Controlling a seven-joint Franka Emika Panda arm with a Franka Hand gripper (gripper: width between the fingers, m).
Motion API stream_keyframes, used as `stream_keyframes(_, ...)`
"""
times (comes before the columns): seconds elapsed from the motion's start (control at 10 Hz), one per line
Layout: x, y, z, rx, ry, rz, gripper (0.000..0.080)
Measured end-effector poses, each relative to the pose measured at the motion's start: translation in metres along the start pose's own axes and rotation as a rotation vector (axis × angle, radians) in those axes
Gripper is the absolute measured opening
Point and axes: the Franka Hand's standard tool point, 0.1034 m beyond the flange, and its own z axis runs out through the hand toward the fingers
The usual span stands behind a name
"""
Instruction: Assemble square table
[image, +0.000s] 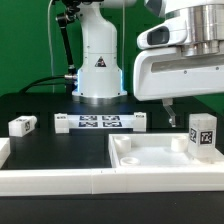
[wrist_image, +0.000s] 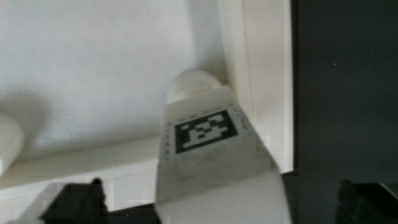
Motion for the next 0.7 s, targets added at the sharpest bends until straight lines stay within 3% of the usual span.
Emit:
stream_keyframes(0.4, -0.0009, 0.0002, 0.0036, -0.017, 0.001, -0.174, 0.0649)
stream_keyframes(0.6, -0.001, 0.0002, 0.0039, -0.018, 0.0, -0.174, 0.0384)
stream_keyframes(0.7, -0.001, 0.0003, 0.004, -0.018, 0.0, -0.173, 0.0289)
